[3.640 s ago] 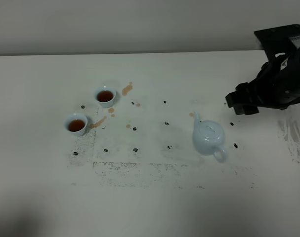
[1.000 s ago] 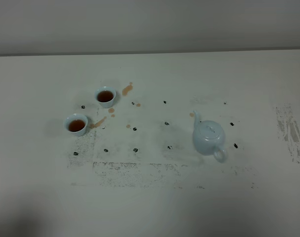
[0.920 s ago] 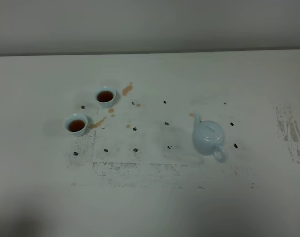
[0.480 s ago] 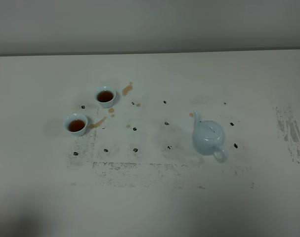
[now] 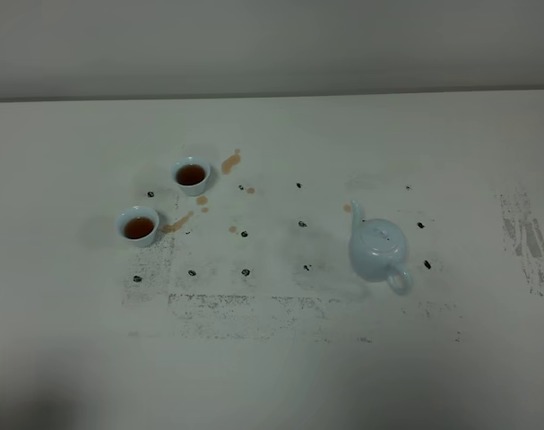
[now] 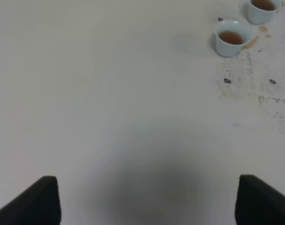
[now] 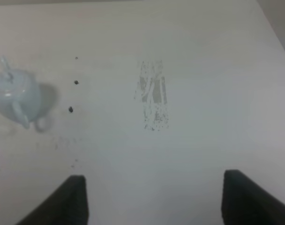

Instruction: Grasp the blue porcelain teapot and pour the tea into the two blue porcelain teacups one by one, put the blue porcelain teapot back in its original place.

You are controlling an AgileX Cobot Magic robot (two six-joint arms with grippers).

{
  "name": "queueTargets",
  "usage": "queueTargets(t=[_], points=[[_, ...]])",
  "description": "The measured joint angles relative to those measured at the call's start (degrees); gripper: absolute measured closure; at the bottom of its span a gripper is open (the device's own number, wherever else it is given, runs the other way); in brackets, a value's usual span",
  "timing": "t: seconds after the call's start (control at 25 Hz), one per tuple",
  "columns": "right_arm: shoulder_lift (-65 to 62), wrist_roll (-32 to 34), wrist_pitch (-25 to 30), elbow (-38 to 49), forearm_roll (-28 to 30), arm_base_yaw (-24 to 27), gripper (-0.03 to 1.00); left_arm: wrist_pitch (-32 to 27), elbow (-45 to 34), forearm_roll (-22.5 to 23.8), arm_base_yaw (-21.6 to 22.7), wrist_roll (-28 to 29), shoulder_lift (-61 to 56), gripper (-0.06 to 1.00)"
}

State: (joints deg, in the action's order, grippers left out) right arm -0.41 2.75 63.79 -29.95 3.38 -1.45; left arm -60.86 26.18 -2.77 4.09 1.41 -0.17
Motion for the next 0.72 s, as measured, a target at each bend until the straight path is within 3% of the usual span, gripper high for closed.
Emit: queueTargets(t=[0.72], points=[[0.0,0.0,0.0,0.0,0.0,0.0,0.39,0.0,0.0,0.0,0.0,0.0,0.0,0.22]])
